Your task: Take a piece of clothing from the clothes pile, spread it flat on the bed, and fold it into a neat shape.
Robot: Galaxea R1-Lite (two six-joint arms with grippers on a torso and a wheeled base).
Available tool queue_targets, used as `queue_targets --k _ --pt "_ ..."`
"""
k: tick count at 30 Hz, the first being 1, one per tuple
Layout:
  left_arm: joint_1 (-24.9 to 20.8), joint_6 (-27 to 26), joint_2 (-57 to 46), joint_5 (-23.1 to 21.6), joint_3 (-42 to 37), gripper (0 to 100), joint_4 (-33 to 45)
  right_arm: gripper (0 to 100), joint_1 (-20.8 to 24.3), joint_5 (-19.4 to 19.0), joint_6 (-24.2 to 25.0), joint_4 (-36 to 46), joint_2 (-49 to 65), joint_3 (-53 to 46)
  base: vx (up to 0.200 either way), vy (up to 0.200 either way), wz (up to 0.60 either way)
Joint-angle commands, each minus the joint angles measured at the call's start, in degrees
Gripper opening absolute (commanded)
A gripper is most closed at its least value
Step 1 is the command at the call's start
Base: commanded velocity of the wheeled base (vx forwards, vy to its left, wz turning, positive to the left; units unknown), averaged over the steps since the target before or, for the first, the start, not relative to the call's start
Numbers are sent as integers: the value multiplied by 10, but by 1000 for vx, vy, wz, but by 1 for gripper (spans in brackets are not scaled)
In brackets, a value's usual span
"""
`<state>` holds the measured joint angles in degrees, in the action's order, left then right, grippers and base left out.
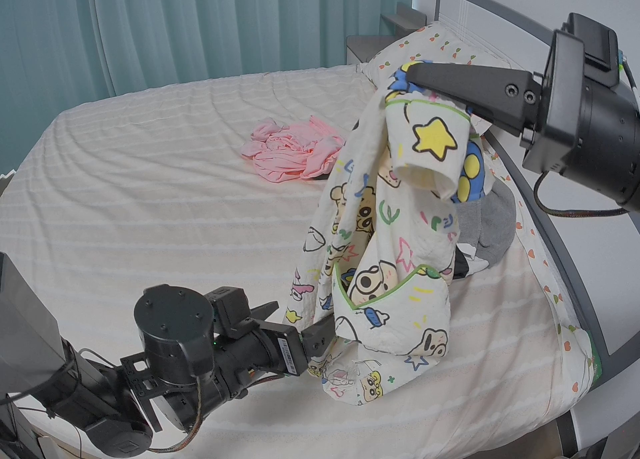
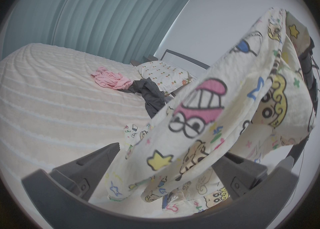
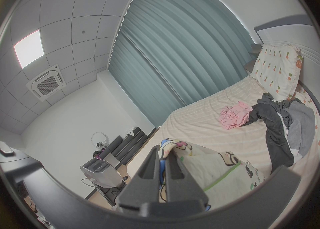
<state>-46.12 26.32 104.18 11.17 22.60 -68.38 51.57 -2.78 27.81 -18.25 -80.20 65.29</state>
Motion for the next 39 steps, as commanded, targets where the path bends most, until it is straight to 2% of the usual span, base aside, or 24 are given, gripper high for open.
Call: queue_targets --k 1,6,8,9,10,14,16,18,19,20,23,29,34,39 --pt "-19 -1 20 3 -9 100 -5 0 -1 0 1 0 -3 0 0 0 0" --pt "-36 -8 20 32 -26 100 -7 0 -1 0 1 0 -3 0 0 0 0" --pt "-37 -24 25 68 -27 100 -7 0 -1 0 1 0 -2 0 0 0 0" --pt "-37 -24 25 68 -27 100 -7 0 -1 0 1 0 -2 0 0 0 0" --pt "-38 -38 35 116 -25 100 -12 0 -1 1 1 -1 0 0 0 0 0" --pt "-52 -37 52 158 -35 100 -33 0 -2 1 1 -4 1 0 0 0 0" --pt "-59 -36 53 161 -47 100 -41 0 -2 1 1 -5 1 0 0 0 0" --pt "-94 -33 55 158 -95 100 -71 0 -7 2 2 -6 2 1 0 0 0" --pt "-96 -33 55 159 -97 100 -73 0 -7 2 2 -7 2 1 0 0 0" --pt "-124 -33 59 159 -129 100 -99 0 -11 2 5 -10 2 4 0 0 0" --pt "-146 -37 67 159 -150 100 -130 0 -14 2 16 -15 4 10 0 0 0" --pt "-157 -58 128 159 -154 100 -208 0 -11 -2 37 -26 11 13 0 0 0" --pt "-169 -53 147 156 -156 100 -211 0 -12 -3 37 -26 14 15 0 0 0" --pt "-194 -43 132 113 -180 100 -211 0 -12 -4 39 -26 12 19 0 0 0"
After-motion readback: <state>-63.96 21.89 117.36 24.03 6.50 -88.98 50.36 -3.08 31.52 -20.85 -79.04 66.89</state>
